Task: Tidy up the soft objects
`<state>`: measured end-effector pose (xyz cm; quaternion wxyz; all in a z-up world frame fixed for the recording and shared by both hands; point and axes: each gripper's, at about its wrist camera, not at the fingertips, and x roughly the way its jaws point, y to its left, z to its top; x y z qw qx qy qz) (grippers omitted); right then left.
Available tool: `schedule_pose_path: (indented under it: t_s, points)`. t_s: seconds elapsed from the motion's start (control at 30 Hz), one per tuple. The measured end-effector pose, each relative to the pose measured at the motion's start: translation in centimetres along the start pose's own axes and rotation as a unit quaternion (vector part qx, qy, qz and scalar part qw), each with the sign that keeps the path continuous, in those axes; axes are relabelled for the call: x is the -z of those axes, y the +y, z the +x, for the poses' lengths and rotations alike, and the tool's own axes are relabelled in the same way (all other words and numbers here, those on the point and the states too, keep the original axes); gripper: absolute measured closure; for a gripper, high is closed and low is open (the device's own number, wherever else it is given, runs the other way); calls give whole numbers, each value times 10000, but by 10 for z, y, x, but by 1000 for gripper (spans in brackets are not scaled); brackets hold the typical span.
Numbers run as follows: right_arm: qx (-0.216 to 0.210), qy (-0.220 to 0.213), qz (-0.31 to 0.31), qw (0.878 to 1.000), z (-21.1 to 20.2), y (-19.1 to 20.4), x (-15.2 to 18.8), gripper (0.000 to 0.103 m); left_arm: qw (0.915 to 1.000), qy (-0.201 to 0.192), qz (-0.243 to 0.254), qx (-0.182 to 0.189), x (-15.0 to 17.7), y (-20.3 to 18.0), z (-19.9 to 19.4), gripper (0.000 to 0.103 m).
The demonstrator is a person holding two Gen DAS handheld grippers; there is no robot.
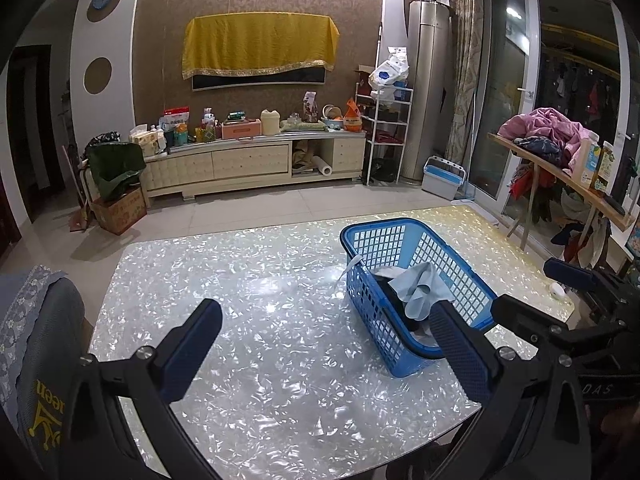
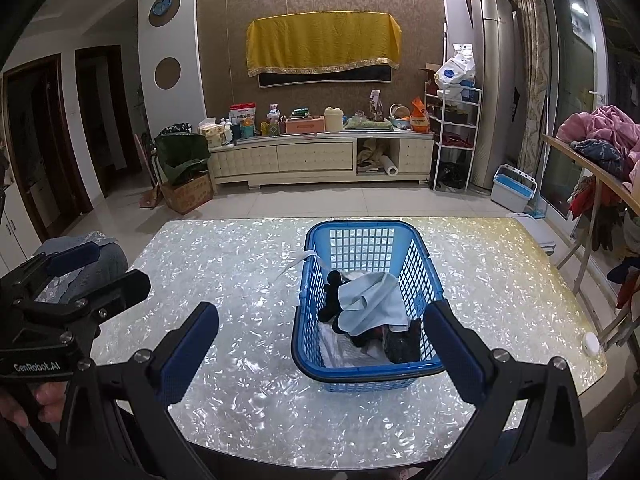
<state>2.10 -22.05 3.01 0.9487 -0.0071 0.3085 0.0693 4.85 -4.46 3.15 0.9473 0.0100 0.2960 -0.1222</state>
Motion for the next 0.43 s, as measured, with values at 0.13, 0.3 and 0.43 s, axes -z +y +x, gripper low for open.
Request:
schedule_pose_path:
  t_s: [0.13, 0.3, 0.43]
  points:
    - [5, 3, -7, 10000, 0, 0, 0, 0, 10000, 26, -19, 14, 0, 1, -1, 0]
    - [-9, 16, 11, 10000, -2, 1, -1, 0, 10000, 32, -17, 9, 0, 2, -1, 0]
    - [-21, 10, 12, 10000, -2, 1, -1, 0, 10000, -12, -32, 21, -1, 3, -2, 0]
